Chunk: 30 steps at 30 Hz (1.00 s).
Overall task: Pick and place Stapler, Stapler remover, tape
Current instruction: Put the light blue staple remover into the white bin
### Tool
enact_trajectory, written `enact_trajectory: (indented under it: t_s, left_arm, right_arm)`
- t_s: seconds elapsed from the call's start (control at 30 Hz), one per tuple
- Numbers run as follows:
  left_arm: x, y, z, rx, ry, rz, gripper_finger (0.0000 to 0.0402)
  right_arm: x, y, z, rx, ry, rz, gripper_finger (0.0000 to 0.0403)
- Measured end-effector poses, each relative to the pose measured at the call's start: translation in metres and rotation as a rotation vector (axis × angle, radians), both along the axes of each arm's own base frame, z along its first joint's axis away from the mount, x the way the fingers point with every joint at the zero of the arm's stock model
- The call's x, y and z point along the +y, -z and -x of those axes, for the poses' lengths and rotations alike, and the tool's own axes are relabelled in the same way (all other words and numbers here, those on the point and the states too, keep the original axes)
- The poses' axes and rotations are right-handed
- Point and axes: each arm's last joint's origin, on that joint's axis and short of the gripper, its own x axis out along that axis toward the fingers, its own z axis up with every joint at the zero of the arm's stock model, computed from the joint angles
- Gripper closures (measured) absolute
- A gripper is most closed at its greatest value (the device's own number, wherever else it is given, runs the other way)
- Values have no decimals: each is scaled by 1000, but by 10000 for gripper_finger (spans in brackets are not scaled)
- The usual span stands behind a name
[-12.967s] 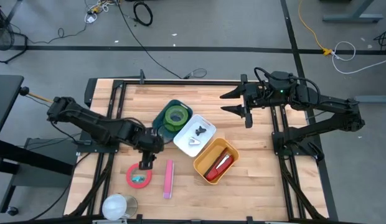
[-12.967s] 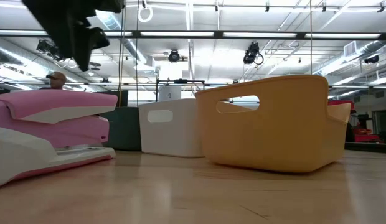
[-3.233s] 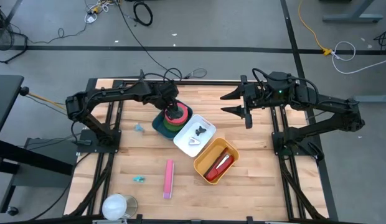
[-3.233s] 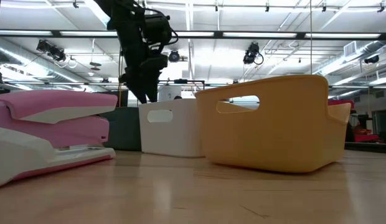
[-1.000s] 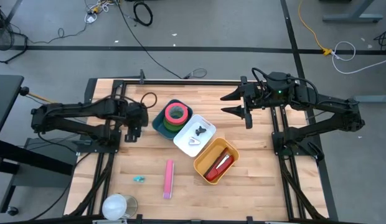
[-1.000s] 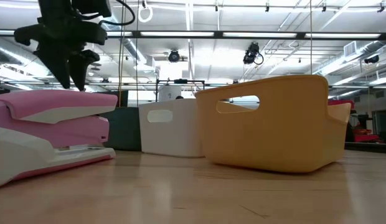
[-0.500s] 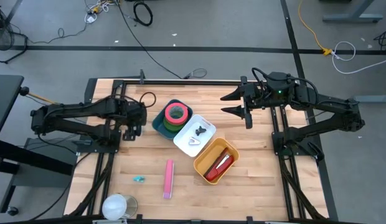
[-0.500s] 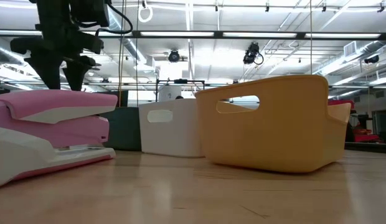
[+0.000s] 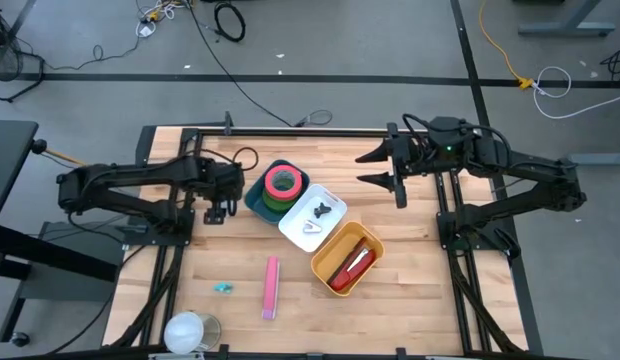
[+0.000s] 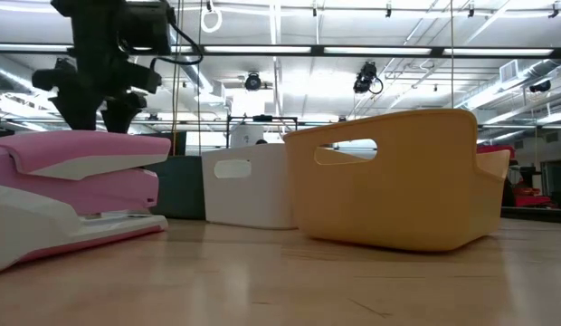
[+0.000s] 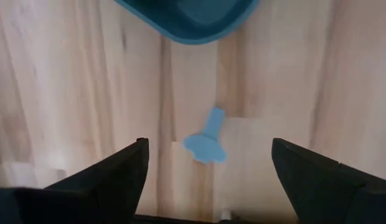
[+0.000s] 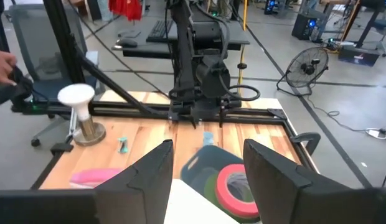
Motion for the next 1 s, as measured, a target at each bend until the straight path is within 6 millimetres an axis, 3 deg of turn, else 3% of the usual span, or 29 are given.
enact_trajectory:
  t_s: [0.47,1.0]
  left_arm:
    - [3,12,-10,65,55,13,60]
    - [4,21,-15,140,121,34,60]
  right_arm:
    - [1,-4,22,28,38,50,209]
    - [2,-1,23,57,34,54,209]
